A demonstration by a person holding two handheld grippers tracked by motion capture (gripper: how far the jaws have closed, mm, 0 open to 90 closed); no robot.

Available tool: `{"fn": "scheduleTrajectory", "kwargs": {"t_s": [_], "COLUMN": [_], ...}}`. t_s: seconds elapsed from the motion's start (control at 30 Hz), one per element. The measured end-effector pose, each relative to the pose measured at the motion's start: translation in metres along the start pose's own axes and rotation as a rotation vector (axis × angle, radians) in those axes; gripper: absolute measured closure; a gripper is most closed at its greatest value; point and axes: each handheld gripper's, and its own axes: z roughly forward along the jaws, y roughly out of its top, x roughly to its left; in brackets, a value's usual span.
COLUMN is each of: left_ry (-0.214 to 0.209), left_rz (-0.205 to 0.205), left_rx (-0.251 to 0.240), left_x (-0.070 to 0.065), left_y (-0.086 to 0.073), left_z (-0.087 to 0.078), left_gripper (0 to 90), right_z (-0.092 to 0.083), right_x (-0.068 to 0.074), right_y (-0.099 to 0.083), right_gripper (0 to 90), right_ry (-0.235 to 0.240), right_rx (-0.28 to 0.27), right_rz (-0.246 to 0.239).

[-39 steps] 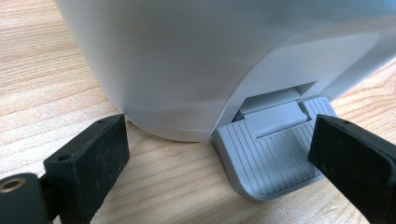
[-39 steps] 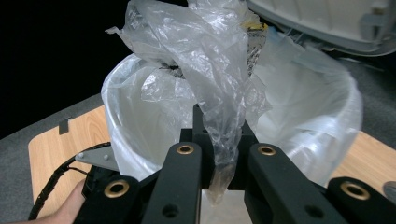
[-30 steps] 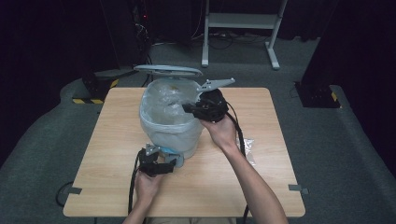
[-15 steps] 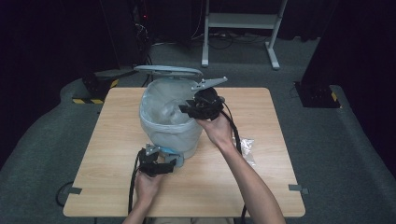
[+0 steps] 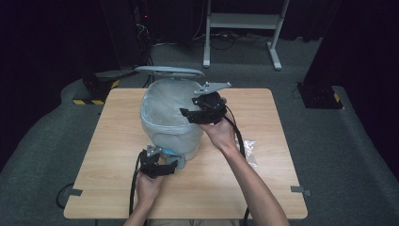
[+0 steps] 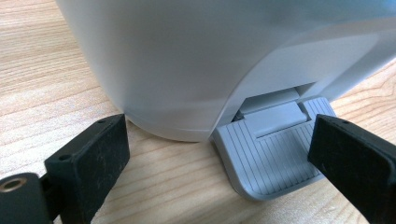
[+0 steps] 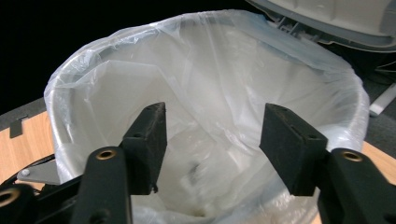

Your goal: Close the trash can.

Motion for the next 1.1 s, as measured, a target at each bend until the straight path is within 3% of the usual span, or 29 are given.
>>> {"fn": "scheduleTrajectory", "kwargs": {"t_s": [0.17,0.47,1.1], "left_ry": [0.000,0.000,0.000], "left_rz": [0.000,-0.001,-0.001], "left_rx": [0.001,0.001,0.000], "left_x": [0.000,0.000,0.000], "left_y": [0.000,0.000,0.000], "left_z": [0.000,0.000,0.000], "left_gripper": [5.6,5.5,5.5], "right_z": [-0.012,-0.027,-0.048], "right_x": [0.003,0.001,-0.007], "right_y": [-0.003,-0.011,-0.027], "right_gripper": [39.1,40.0,41.2], "right_ry": [-0.013,0.004,0.005], "right_rx": [-0.048,-0.097,-0.139], "right_rz": [-0.020,0.009,0.025]}}
